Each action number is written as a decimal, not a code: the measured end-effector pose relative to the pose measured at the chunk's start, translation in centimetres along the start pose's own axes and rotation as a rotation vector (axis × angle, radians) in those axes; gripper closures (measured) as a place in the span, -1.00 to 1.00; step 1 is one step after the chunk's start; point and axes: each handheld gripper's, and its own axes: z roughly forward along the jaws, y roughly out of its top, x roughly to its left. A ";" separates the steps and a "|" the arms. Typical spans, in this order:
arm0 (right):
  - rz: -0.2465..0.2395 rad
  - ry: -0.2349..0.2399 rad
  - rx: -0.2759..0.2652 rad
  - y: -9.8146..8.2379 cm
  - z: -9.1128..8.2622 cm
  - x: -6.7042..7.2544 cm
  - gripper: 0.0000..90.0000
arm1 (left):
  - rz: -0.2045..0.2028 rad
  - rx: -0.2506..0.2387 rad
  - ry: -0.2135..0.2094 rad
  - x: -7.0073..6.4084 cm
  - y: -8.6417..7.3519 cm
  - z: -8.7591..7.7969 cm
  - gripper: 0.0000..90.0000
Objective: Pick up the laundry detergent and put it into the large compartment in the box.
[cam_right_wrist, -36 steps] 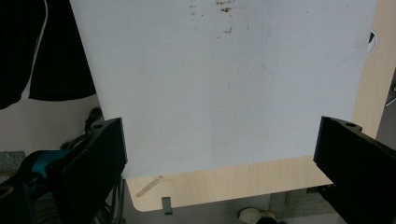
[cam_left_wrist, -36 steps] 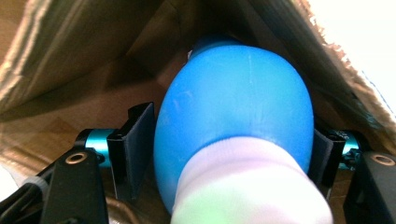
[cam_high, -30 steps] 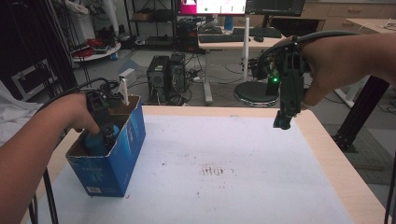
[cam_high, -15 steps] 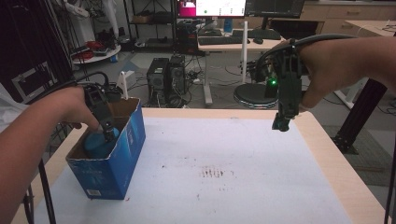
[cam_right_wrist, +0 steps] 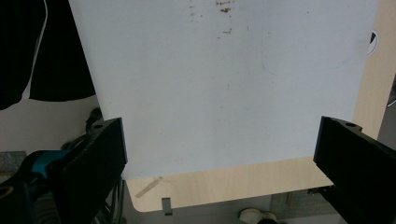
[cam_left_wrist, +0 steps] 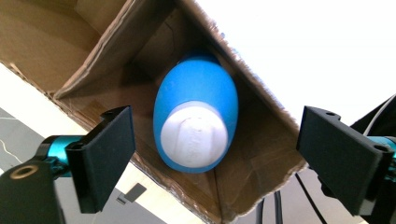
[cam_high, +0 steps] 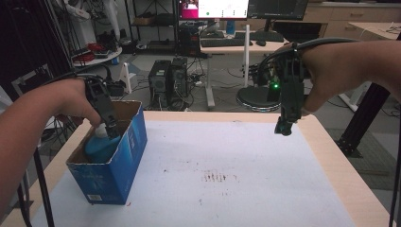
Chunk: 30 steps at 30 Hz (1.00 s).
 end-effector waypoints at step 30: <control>0.028 0.012 0.006 -0.3 0.4 -0.1 -0.97 | 0.233 -0.023 -0.031 -5.2 3.5 -2.0 -0.96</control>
